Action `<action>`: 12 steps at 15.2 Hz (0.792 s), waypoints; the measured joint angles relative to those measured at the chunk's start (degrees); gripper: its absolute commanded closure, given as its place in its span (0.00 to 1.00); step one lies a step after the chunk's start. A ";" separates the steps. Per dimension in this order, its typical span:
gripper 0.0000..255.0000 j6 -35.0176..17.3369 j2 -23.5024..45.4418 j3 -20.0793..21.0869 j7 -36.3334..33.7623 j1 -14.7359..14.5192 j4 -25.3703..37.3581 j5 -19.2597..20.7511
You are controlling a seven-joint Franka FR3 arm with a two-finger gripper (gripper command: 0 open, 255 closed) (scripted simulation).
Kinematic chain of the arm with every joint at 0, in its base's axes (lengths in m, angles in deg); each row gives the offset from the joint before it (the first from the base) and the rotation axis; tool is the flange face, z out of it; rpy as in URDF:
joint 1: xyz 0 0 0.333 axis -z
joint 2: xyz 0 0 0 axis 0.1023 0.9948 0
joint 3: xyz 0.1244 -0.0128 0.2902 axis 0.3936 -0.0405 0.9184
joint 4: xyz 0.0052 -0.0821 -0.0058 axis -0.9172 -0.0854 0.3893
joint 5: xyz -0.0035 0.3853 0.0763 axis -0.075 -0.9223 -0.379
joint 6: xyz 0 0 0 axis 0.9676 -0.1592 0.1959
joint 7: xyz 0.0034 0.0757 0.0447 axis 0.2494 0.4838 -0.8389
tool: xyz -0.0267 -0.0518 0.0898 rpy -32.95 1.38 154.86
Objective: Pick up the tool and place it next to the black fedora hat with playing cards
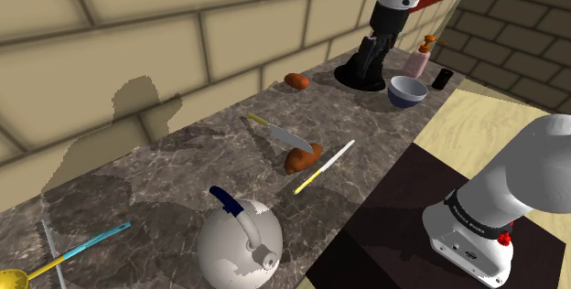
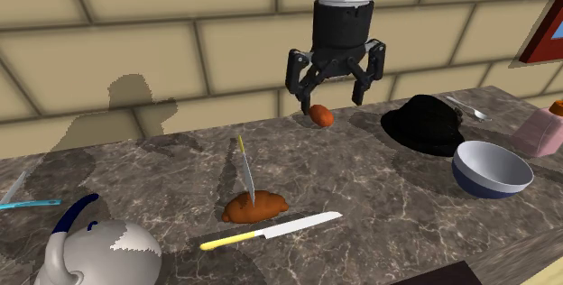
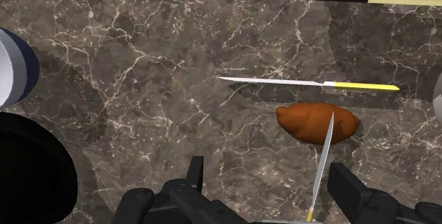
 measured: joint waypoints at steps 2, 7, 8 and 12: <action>0.00 -2.15 4.25 0.71 -0.98 -0.56 1.30 -1.19; 0.00 -8.39 15.48 1.44 -1.69 -1.41 4.34 -3.66; 0.00 -9.59 17.58 1.51 -1.65 -1.53 4.83 -4.14; 0.00 -12.89 26.12 2.04 -1.76 -2.18 8.60 -6.09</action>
